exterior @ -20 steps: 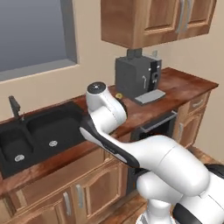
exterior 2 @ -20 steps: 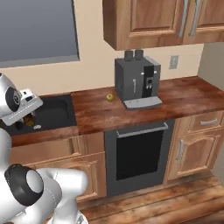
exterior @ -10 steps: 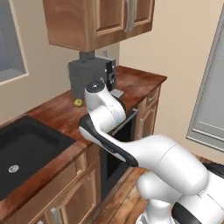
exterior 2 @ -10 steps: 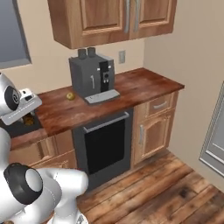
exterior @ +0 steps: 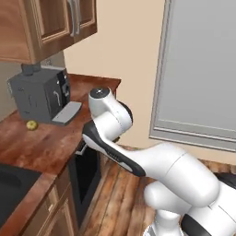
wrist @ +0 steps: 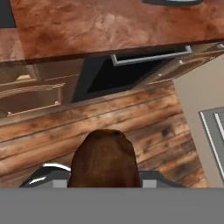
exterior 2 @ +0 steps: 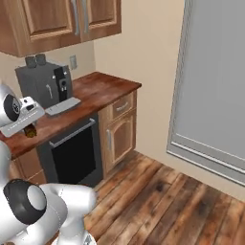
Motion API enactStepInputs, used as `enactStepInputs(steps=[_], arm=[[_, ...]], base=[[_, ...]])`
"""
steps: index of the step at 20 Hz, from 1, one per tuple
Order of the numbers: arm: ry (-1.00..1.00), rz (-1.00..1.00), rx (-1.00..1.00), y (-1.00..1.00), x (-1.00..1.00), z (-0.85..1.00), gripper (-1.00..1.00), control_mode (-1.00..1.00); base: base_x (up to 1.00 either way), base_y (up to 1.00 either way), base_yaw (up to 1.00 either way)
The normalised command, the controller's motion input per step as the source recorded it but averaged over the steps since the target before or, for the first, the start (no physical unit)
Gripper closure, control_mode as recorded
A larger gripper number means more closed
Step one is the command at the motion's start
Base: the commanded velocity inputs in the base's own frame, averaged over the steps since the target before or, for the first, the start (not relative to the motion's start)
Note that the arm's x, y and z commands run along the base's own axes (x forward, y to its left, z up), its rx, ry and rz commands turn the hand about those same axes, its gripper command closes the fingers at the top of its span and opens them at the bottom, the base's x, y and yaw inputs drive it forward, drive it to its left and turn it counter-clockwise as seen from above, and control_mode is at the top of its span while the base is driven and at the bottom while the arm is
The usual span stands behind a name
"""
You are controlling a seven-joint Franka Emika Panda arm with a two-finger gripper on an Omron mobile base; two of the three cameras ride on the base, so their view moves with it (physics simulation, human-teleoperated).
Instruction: Turn on the sink faucet. Then move the sweet potato from the counter to the sink. Turn off the sink. Move the vegetable from the sink to the pot next to the stove. Finally move the pot to the rear left burner.
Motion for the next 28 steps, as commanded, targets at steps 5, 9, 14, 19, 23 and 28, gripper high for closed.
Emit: enactStepInputs(steps=[5, 9, 14, 19, 23, 28], arm=[[0.0, 0.0, 0.0, 0.0, 0.0, 0.0, 1.0, 1.0], [0.0, 0.0, 0.0, 0.0, 0.0, 0.0, 1.0, 1.0], [0.0, 0.0, 0.0, 0.0, 0.0, 0.0, 1.0, 1.0], [0.0, 0.0, 0.0, 0.0, 0.0, 0.0, 1.0, 1.0], [0.0, 0.0, 0.0, 0.0, 0.0, 0.0, 1.0, 1.0], [0.0, 0.0, 0.0, 0.0, 0.0, 0.0, 1.0, 1.0]], base=[[-0.1, 0.0, -0.6], [-0.09, 0.0, -0.61], [-0.06, 0.0, -0.62], [-0.07, 0.0, -0.61], [-0.05, 0.0, -0.6], [-0.06, 0.0, -0.59]])
